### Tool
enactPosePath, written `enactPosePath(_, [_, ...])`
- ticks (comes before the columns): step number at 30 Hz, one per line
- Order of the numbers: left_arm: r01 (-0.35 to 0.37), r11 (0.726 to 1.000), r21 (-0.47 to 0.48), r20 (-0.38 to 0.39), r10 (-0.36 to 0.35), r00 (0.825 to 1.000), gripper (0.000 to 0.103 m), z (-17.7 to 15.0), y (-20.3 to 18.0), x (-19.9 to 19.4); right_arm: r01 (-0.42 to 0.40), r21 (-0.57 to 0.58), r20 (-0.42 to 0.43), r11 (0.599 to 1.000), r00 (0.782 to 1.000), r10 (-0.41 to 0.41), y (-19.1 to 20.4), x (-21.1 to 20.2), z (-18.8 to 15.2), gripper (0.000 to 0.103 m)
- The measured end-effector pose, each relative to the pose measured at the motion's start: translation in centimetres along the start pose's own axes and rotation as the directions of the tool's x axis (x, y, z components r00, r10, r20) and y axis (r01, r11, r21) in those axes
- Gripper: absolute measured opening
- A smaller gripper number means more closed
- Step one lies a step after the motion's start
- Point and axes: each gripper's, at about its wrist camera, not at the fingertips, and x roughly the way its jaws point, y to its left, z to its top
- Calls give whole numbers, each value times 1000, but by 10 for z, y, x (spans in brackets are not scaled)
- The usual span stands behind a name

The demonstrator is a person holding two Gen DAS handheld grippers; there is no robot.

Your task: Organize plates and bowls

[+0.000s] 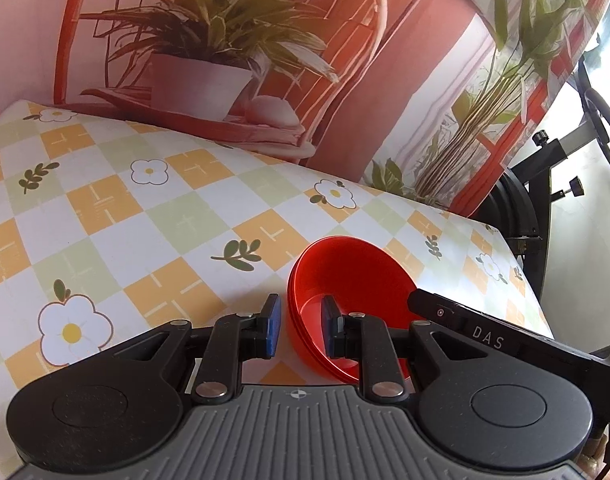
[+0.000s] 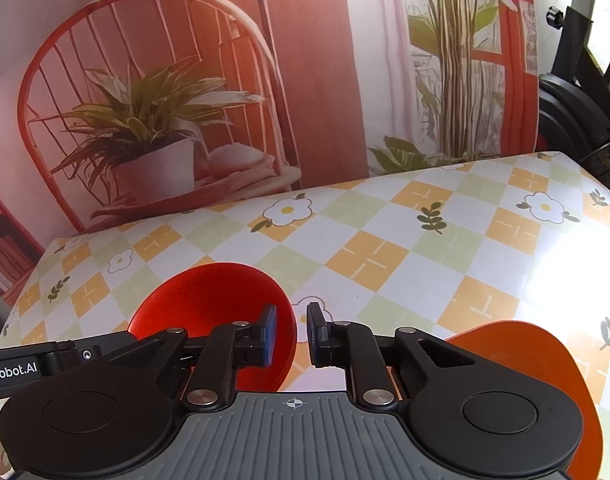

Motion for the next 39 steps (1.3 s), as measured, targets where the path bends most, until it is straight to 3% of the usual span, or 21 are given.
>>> enactPosePath(12, [18,998,-53,-8,-19,1000,22,-7,5,17,-14,-8,-54,1000,998,13,2,13,-9,17])
enactPosePath(18, [6,999,-42,4,-6,1000,21,-10,2,15,-27,3,-58,1000,998,27,3,10,-11,12])
enactPosePath(29, [-44,994,-104,38,48,998,21,-19,0,-26,-96,-42,26,994,995,97,14,-32,-14,11])
enactPosePath(39, [-80,994,-80,64,85,994,21,-40,-21,-71,-159,-19,89,987,983,160,9,-82,-18,10])
